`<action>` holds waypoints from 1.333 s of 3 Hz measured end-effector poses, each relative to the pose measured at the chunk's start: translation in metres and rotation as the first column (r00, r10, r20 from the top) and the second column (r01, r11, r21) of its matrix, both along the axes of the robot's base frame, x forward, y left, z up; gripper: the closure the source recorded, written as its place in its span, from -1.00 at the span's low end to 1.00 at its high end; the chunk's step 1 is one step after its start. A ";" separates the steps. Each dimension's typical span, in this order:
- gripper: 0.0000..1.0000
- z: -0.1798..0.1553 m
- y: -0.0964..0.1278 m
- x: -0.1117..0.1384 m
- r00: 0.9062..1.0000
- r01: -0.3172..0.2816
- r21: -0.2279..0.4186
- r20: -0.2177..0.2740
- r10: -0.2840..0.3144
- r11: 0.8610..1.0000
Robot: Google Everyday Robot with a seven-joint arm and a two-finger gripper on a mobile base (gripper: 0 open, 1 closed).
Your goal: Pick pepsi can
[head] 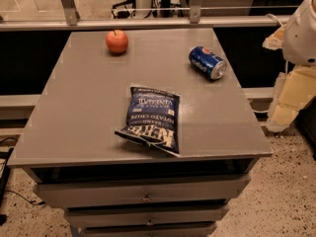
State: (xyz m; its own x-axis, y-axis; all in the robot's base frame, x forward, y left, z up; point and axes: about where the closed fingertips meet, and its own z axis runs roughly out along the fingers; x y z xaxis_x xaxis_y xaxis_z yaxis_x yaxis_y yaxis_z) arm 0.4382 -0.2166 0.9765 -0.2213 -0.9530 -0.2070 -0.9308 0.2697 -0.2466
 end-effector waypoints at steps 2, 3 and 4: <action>-1.00 -0.004 0.007 0.023 0.999 -0.024 0.029 0.038 0.023 0.999; -1.00 -0.006 0.013 0.052 0.997 -0.037 0.062 0.076 0.032 0.997; -1.00 -0.010 0.025 0.105 0.993 -0.012 0.138 0.119 -0.004 0.990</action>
Offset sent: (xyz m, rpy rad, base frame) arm 0.0401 0.0113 -0.0150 0.0544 -0.0506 0.0550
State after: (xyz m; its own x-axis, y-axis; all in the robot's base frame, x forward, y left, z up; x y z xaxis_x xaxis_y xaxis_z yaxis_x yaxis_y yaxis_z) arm 0.5435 -0.1919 0.9664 -0.1838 -0.9141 -0.3614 -0.8984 0.3054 -0.3156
